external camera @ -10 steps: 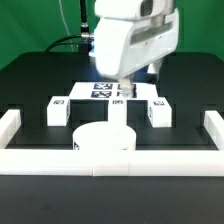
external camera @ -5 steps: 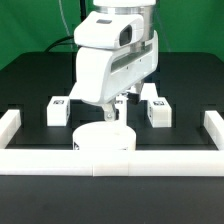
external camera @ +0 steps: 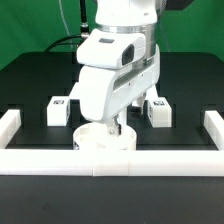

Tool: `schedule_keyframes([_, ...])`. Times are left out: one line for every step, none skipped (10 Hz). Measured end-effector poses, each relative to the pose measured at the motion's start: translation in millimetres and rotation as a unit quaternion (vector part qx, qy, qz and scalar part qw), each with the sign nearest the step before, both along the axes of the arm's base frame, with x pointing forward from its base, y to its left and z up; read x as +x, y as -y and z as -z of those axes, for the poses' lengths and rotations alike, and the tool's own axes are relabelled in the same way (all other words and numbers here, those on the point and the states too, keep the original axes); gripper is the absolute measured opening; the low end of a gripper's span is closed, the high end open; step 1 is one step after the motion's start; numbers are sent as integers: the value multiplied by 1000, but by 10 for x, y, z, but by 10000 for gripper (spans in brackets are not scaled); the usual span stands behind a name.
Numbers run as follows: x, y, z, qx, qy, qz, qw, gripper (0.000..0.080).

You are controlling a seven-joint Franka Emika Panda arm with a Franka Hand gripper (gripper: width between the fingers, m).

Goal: Assemble stool

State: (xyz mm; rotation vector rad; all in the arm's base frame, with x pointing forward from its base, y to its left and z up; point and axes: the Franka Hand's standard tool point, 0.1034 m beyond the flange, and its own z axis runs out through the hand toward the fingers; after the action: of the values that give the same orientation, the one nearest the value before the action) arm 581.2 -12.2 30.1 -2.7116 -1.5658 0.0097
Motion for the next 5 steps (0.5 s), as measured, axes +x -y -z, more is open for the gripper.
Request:
schedule_keyframes([3, 0, 2, 0, 2, 0, 1000, 649])
schedule_keyframes([16, -3, 6, 0, 8, 0, 1000, 649])
schedule_keyframes([19, -3, 5, 1, 10, 0, 1000, 649])
schedule_keyframes([24, -2, -17, 0, 11, 2, 1000, 649])
schedule_keyframes([17, -2, -85, 0, 14, 11, 1000, 649])
